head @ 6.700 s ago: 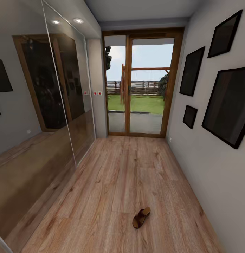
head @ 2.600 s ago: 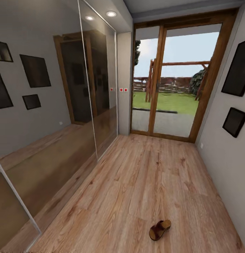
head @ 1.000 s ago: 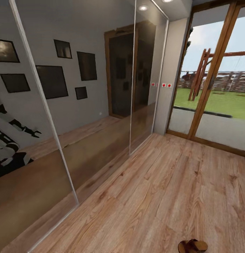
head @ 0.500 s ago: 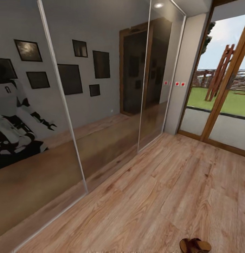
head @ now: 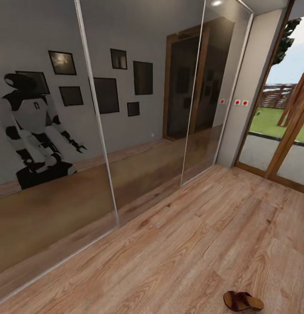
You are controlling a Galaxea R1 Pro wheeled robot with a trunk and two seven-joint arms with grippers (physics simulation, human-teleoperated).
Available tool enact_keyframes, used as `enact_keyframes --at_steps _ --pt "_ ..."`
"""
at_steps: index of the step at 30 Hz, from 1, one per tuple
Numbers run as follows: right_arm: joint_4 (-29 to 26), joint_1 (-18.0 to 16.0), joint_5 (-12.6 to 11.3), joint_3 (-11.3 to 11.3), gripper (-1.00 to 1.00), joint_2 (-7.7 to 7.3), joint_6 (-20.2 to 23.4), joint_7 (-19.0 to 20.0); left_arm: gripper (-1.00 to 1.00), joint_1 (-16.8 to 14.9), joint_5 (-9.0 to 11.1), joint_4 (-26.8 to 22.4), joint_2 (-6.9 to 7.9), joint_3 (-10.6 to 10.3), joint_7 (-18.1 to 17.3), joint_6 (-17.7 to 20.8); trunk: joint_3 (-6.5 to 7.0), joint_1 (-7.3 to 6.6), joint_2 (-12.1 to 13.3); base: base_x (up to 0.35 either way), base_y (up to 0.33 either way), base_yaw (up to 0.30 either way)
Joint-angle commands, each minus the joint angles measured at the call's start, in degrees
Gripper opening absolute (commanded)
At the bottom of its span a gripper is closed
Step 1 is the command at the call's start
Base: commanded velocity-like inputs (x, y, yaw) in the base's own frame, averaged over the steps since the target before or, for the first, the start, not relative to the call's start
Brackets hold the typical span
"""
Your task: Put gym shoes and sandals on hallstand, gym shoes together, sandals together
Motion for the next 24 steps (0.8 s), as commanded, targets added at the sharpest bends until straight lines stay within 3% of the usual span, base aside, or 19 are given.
enact_keyframes --at_steps 1,24 --pt "0.0 0.0 0.0 -0.1 1.00 0.00 -0.2 0.0 1.00 0.0 0.1 0.1 -0.01 0.1 0.0 -0.2 -0.10 -0.02 0.0 -0.147 -0.097 0.230" --pt "0.1 0.0 0.0 -0.1 1.00 0.00 -0.2 0.0 1.00 -0.1 0.1 0.1 -0.01 0.1 0.0 -0.1 -1.27 -0.02 0.0 -0.024 -0.016 0.229"
